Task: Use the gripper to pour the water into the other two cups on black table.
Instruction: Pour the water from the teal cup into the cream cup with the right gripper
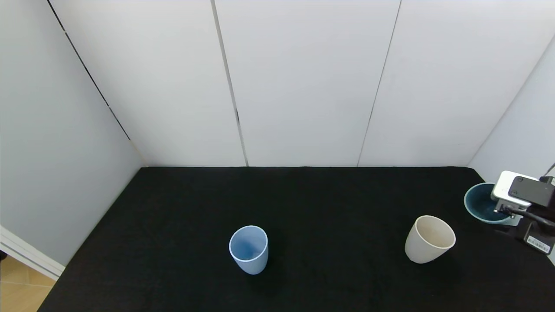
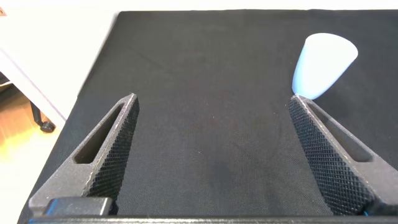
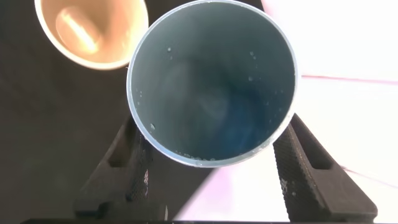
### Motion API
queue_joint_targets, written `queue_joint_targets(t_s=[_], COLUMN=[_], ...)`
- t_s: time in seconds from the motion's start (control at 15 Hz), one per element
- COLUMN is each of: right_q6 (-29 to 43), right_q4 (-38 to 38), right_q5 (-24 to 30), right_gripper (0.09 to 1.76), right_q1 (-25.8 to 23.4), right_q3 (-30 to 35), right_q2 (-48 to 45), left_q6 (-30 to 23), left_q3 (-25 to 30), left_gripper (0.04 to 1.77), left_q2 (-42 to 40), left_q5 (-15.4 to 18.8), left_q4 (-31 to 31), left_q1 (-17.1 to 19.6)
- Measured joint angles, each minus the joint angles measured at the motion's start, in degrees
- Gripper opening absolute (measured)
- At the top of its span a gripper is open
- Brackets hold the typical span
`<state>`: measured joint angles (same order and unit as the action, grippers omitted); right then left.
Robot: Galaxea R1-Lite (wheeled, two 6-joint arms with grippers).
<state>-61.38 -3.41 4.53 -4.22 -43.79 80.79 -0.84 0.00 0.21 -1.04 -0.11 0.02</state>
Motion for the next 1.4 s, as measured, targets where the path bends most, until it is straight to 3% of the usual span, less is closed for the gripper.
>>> queue_joint_targets(t_s=[0.2,0.53,1.4], right_q6=[-8.8,-13.8,-23.6], right_q4=[0.2,0.2,-0.2], right_q5=[-6.4,-15.4,-19.7], right_gripper=[1.17,1.17,1.17], right_q1=[3.2,8.4,8.8], right_q3=[-0.5,-1.7,-4.9], right_q2=[0.5,1.8,6.6], left_q6=[0.0,0.0,0.0], left_q3=[0.0,0.0,0.0], left_gripper=[1.72,1.72,1.72], left_q2=[0.0,0.0,0.0], left_q5=[0.0,0.0,0.0], left_q4=[0.0,0.0,0.0], left_q1=[0.0,0.0,0.0])
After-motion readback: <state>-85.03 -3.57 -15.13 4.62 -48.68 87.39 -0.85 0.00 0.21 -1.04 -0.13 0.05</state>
